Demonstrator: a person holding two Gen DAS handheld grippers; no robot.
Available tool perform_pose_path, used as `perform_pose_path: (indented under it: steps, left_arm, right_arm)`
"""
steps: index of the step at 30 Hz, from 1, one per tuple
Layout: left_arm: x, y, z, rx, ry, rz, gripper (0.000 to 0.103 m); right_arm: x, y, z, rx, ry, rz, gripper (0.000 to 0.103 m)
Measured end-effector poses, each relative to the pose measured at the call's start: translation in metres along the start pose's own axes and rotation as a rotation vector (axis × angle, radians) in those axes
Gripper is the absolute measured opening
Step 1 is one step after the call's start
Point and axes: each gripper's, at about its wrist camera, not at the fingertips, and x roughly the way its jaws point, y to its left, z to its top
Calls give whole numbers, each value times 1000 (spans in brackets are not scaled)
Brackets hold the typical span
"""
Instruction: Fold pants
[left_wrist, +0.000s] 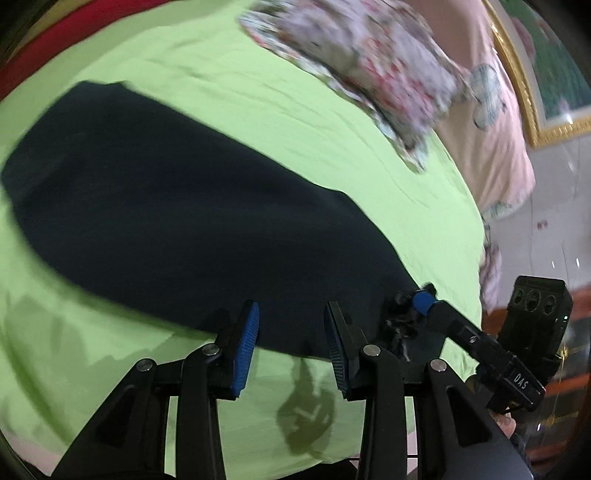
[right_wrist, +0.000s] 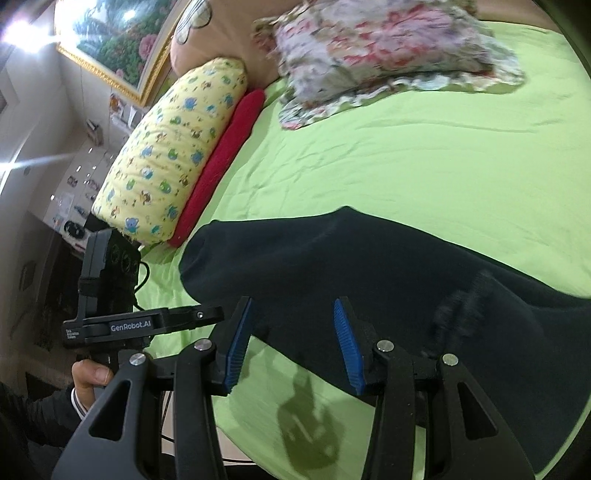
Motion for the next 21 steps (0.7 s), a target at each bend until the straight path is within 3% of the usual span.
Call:
perform_pose_path:
  steps: [4,8,21]
  left_arm:
    - [-21,27,-5,-75,-66,55,44]
    - [-37,54,-7,-161,-112,62,49]
    - [-65,117,-5,-417,-208,35,57]
  right_arm:
    - [15,15,10,-39,24,16,47]
    - [31,30,22,-84,54,37,47]
    - [88,73,70,-235,171,87,47]
